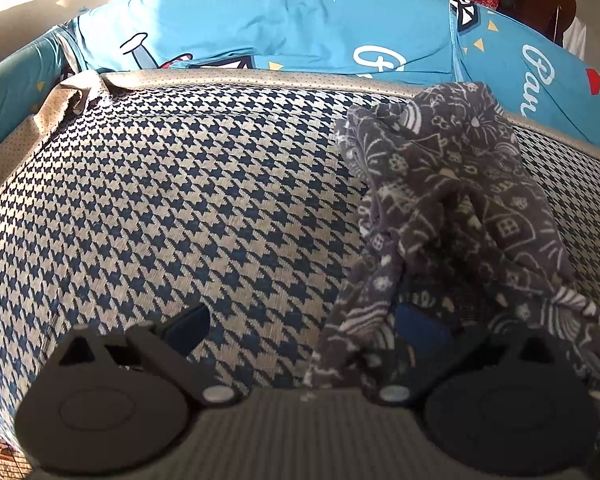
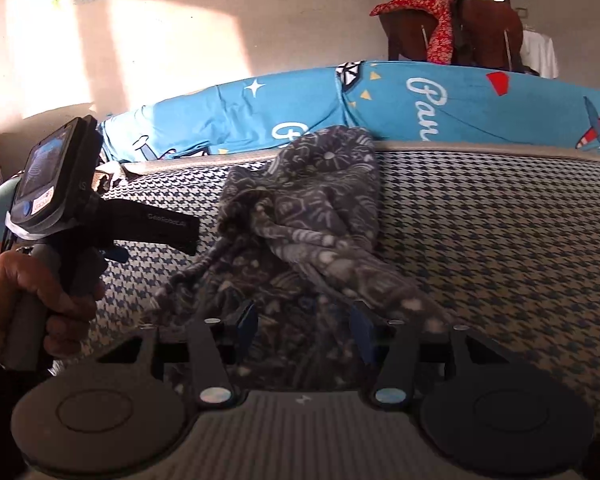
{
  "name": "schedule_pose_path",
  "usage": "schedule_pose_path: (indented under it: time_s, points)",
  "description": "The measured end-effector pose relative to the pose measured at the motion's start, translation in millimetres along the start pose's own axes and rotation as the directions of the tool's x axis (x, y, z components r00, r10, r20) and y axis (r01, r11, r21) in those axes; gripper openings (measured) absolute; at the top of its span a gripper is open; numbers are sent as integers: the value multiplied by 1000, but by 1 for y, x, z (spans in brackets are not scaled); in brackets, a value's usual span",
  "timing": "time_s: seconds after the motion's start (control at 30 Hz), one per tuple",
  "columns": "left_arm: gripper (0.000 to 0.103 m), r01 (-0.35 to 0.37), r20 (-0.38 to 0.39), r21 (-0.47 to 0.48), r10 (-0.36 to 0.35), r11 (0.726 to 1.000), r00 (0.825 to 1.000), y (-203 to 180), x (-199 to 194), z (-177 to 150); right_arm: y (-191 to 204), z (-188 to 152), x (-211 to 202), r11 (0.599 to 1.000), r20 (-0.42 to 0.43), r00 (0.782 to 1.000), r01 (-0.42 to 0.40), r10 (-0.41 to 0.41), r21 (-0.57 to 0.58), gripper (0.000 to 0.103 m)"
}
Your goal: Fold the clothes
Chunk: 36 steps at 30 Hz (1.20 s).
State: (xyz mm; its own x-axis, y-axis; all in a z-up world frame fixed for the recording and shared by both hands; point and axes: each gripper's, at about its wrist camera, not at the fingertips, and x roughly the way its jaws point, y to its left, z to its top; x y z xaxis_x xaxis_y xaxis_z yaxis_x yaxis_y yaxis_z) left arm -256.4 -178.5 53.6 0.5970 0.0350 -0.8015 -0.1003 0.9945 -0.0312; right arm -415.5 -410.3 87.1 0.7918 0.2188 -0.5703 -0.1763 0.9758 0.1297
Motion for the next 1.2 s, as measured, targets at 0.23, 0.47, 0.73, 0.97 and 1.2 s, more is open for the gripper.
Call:
schedule_pose_path:
  time_s: [0.23,0.47,0.73,0.97,1.2]
  points:
    - [103,9,-3,3,-9,1000,1000,-3,-6,-10,-13,-6,-15,995,28,996,83,-82,-59,52]
    - [103,1,-13,3,-1,1000,1000,-3,-6,-15,-29,-13,-14,987,17,991,137,-136,-79,54]
    - [103,-11,-22,5,11,1000,1000,-3,-5,-18,-41,-20,-10,986,18,990,143,-142,-89,67]
    - [103,-19,-32,16,20,1000,999,-6,-2,-20,-40,-23,-2,981,28,991,136,-133,-140,67]
    - [103,-28,-44,19,29,999,999,-4,-1,-22,-37,-22,7,983,1,996,93,-94,-161,36]
